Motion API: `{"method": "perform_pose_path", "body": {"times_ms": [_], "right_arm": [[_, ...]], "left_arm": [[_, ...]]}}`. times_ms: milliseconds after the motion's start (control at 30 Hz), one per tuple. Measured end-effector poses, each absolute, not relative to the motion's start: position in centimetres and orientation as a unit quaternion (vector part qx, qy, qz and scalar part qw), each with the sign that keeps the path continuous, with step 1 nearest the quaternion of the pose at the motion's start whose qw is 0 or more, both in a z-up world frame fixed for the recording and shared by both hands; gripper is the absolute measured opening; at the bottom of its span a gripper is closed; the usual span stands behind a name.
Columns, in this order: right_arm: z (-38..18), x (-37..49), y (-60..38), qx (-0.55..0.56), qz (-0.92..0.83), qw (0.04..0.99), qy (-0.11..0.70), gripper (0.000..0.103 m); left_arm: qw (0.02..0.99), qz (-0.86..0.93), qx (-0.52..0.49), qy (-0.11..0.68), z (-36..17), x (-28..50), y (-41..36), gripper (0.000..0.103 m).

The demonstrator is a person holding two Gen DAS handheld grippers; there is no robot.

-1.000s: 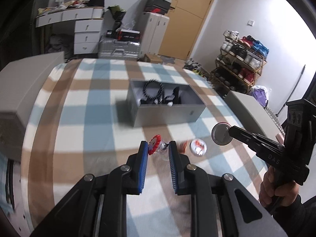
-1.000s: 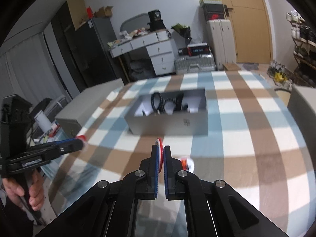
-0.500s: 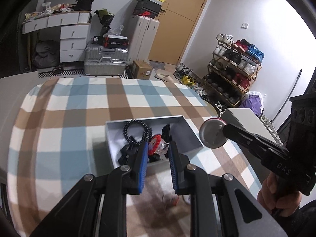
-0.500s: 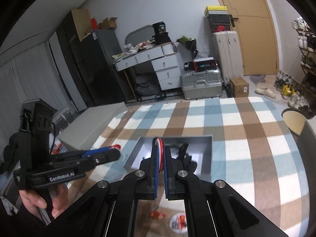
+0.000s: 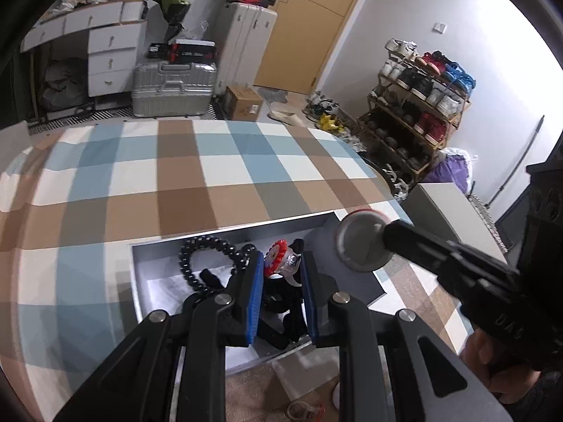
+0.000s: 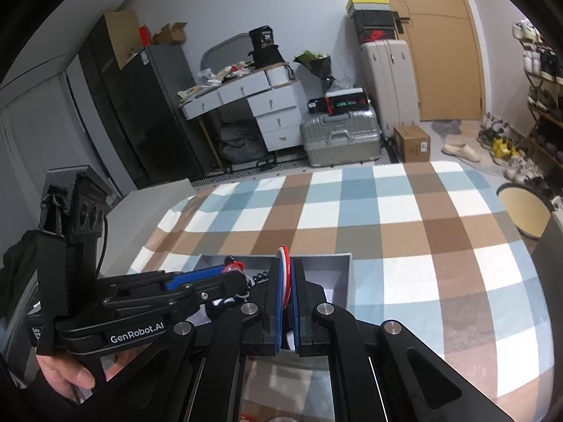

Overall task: Organize jewelry
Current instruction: 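Carry both items into the silver box and open both grippers, then withdraw both grippers from the box toward the white badge and red figurine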

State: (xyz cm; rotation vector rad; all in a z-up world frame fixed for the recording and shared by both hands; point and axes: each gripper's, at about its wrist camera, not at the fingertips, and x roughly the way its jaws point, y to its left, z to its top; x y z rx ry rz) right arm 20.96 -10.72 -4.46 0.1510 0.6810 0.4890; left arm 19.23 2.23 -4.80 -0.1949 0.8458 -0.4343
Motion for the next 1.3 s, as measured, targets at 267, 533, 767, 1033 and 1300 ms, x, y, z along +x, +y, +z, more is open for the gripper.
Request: {"method": "perform_pose_path", "body": {"times_ms": [267, 533, 767, 1033, 1300], "right_arm": [[-6.5, 21.7, -10.1, 0.06, 0.234, 0.906, 0.347, 0.007], [-5.9, 20.4, -10.2, 0.052, 0.232, 0.911, 0.338, 0.01], [-4.9, 17.2, -11.8, 0.054, 0.214, 0.92, 0.324, 0.023], [-3.7, 11.7, -14.1, 0.067, 0.189, 0.933, 0.298, 0.052], [-3.1, 6.8, -14.2, 0.058, 0.204, 0.937, 0.279, 0.073]], "left_arm": [[0.882, -0.207, -0.091, 0.414, -5.2, 19.4, 1.9, 0.016], [0.893, -0.19, -0.068, 0.403, -4.1, 18.1, 1.8, 0.062], [0.903, -0.187, -0.06, 0.382, -2.8, 15.8, 1.9, 0.066], [0.913, -0.176, -0.046, 0.364, -1.5, 12.7, 1.7, 0.07], [0.929, -0.163, -0.037, 0.331, -0.9, 8.6, 1.6, 0.086]]}}
